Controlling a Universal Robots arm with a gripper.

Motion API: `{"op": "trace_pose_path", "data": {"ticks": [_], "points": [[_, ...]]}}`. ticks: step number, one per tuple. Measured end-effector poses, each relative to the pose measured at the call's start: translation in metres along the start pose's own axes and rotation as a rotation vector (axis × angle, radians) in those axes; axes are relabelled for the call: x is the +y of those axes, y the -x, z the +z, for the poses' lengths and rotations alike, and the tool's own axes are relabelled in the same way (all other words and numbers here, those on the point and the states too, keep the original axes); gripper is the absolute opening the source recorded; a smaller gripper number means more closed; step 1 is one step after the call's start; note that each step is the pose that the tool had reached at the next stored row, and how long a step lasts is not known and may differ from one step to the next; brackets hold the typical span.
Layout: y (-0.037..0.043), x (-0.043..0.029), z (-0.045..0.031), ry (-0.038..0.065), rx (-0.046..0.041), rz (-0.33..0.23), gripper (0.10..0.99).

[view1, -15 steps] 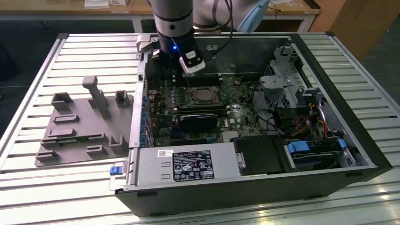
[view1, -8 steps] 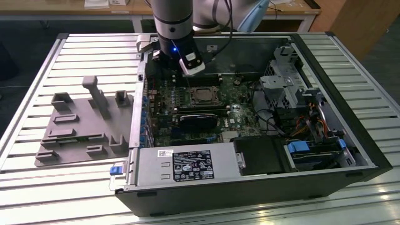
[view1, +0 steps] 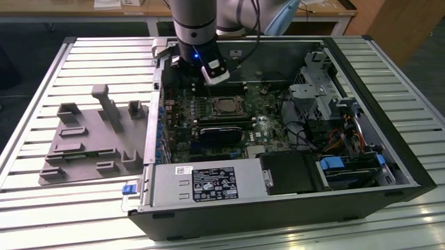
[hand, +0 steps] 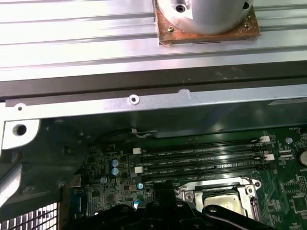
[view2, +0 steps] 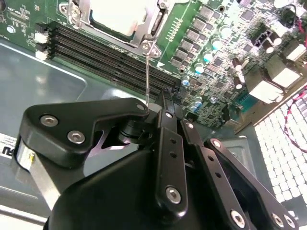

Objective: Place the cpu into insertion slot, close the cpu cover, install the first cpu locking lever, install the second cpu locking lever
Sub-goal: 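Install the first cpu locking lever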

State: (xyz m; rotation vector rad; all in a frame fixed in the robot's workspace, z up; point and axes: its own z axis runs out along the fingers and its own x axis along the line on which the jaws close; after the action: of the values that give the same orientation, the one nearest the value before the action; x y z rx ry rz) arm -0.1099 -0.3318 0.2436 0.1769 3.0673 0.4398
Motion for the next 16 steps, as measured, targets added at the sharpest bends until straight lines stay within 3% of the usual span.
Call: {"op": "trace_pose_path", "data": {"ticks": [16], "points": [[0.0326, 0.0029, 0.0041, 0.0, 0.0011, 0.0, 0.106]]}}
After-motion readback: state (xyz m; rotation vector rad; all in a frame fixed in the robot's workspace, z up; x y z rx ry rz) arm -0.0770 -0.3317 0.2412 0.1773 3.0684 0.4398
